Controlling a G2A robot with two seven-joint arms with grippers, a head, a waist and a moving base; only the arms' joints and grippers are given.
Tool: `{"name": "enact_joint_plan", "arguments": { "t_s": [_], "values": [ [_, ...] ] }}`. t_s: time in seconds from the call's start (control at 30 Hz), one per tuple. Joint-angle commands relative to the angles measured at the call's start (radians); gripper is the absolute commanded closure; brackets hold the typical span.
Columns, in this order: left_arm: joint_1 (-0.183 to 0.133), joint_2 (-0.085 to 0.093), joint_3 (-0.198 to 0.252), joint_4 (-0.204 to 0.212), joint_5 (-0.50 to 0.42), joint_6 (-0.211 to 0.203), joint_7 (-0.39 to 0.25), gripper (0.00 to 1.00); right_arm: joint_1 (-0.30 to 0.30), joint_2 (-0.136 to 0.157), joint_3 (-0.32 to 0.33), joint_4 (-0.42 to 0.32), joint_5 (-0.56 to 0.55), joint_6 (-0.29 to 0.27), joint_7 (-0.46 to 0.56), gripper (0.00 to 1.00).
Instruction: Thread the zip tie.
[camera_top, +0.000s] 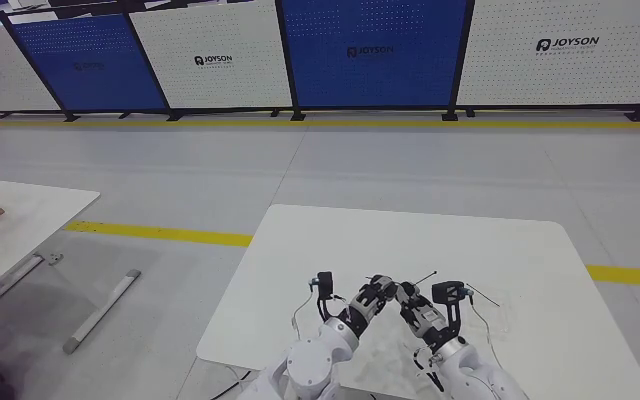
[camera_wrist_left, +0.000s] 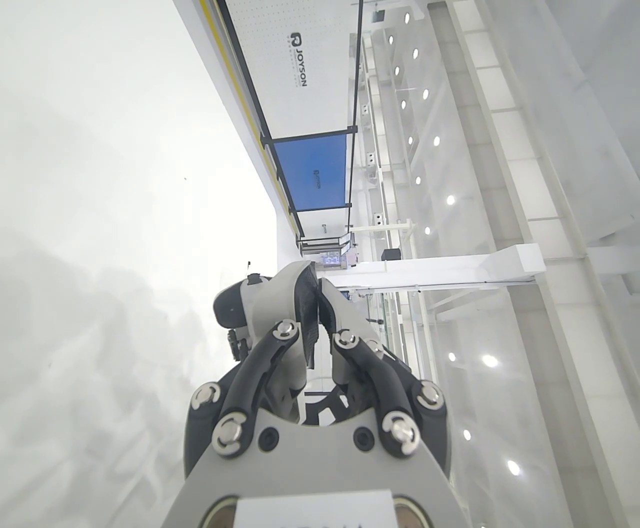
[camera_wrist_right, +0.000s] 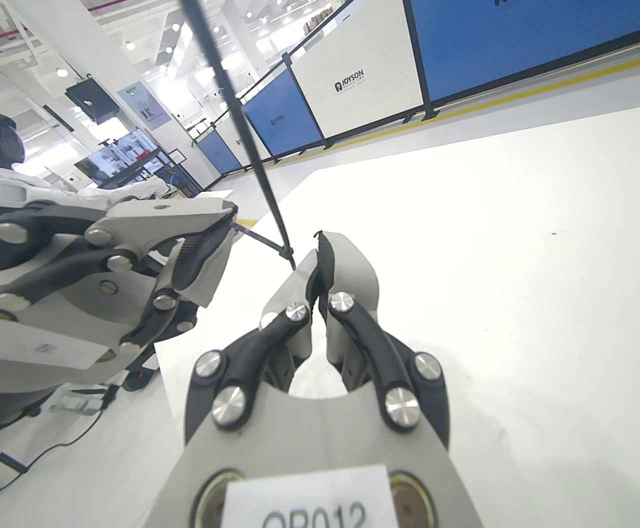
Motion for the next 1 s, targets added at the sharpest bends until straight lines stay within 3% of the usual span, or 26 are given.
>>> {"name": "enact_joint_plan", "arguments": {
  "t_s": [0.0, 0.03, 0.13, 0.7, 0.77, 0.8, 0.83, 0.97],
  "values": [
    [-0.002, -0.001, -0.002, 0.002, -0.007, 0.003, 0.005, 1.0, -0.001, 0.001, 0.001, 0.001, -0.003, -0.004, 0.004, 0.84],
    [-0.003, -0.001, -0.003, 0.003, -0.008, 0.005, 0.007, 1.0, -0.001, 0.002, 0.001, 0.002, -0.005, -0.006, 0.004, 0.78],
    [-0.008, -0.002, -0.002, 0.008, -0.012, 0.011, 0.011, 1.0, -0.007, 0.003, 0.003, -0.003, -0.01, -0.012, -0.007, 0.74],
    [-0.006, -0.001, 0.012, 0.011, 0.019, 0.015, 0.014, 1.0, -0.024, 0.009, 0.01, -0.035, -0.007, -0.01, -0.032, 0.73],
    [-0.005, -0.001, 0.014, 0.011, 0.023, 0.015, 0.013, 1.0, -0.023, 0.009, 0.007, -0.037, -0.009, -0.004, -0.031, 0.77],
    [-0.005, -0.001, 0.015, 0.011, 0.025, 0.015, 0.013, 1.0, -0.022, 0.009, 0.006, -0.038, -0.01, -0.001, -0.032, 0.84],
    [-0.004, -0.001, 0.015, 0.011, 0.027, 0.015, 0.013, 1.0, -0.022, 0.008, 0.005, -0.038, -0.01, 0.002, -0.033, 1.0],
    [-0.003, -0.001, 0.015, 0.01, 0.027, 0.014, 0.016, 1.0, -0.022, 0.009, 0.004, -0.038, -0.008, 0.004, -0.036, 1.0]
  ]
}}
